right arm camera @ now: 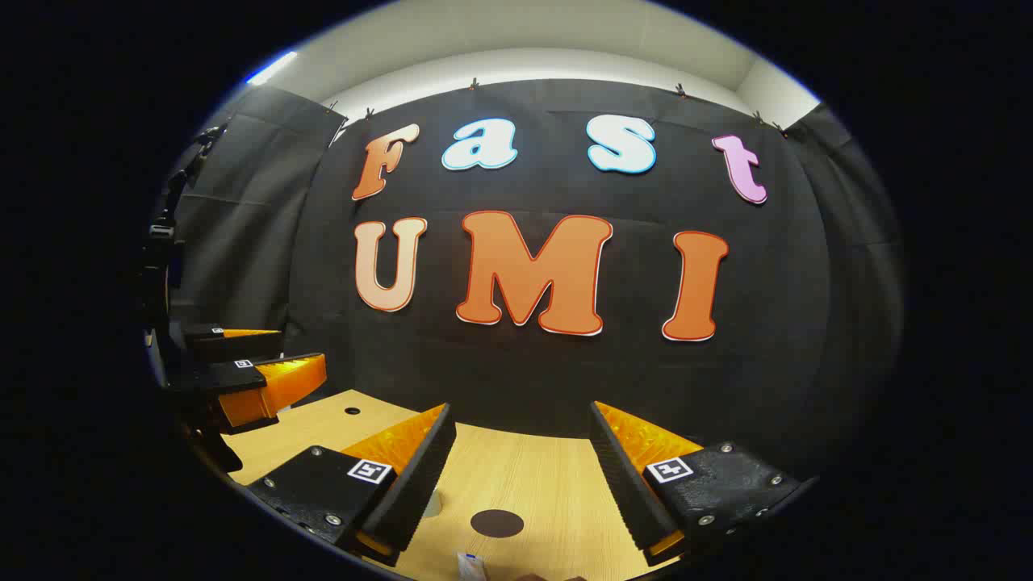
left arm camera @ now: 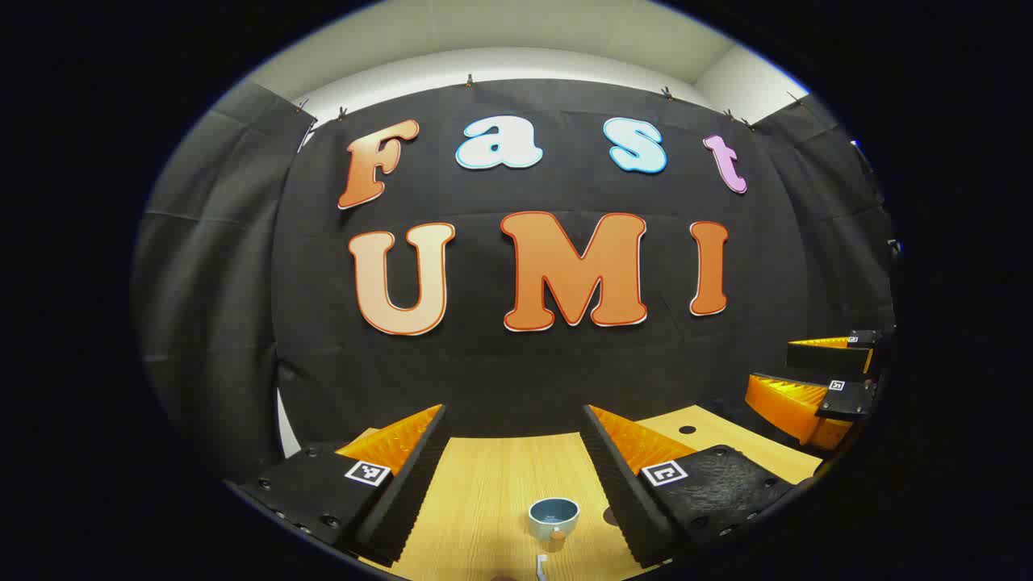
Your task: Put the toothbrush and toothpaste on the desktop into the cup, then pick up the cup and place it on the coaster on the desktop.
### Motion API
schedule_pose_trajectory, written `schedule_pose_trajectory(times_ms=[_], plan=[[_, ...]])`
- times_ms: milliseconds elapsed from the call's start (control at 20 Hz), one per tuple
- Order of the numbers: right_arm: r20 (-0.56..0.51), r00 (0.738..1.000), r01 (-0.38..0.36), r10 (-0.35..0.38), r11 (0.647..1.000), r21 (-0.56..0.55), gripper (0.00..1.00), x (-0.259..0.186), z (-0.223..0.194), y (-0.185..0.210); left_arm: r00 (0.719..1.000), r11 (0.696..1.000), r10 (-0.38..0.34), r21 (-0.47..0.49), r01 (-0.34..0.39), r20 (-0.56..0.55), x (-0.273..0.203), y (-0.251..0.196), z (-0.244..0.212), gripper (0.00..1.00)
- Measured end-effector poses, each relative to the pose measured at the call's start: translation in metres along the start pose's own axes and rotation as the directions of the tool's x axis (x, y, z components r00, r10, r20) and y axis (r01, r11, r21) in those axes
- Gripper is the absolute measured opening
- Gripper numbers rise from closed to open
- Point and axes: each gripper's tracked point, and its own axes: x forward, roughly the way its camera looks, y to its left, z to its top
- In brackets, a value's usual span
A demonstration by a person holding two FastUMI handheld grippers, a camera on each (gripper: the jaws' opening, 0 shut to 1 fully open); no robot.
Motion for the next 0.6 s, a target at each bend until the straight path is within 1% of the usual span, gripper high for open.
schedule_pose_trajectory(times_ms=[50, 150, 300, 400, 600], plan=[[-0.004, 1.000, -0.012, 0.012, 1.000, -0.001, 0.99, 0.002, 0.000, 0.002, 1.000, 1.000, 0.006, 0.001, -0.006, 0.001, 0.000, 0.000, -0.001, 0.96], [-0.021, 0.999, -0.028, 0.028, 1.000, -0.005, 0.99, 0.004, -0.003, 0.004, 1.000, 1.000, 0.019, 0.000, -0.019, 0.001, -0.002, 0.001, 0.000, 0.97], [-0.023, 0.999, -0.046, 0.046, 0.999, 0.018, 0.99, 0.006, -0.001, 0.007, 1.000, 1.000, 0.028, -0.001, -0.028, 0.000, 0.001, 0.001, 0.001, 0.96], [-0.029, 0.998, -0.048, 0.048, 0.999, 0.023, 0.99, 0.005, -0.001, 0.005, 1.000, 1.000, 0.024, 0.000, -0.024, -0.003, 0.003, -0.002, 0.002, 0.96], [-0.030, 0.999, -0.030, 0.031, 0.999, 0.017, 0.99, 0.006, -0.004, -0.002, 1.000, 1.000, 0.007, -0.004, -0.007, 0.001, 0.005, -0.008, 0.004, 0.96]])
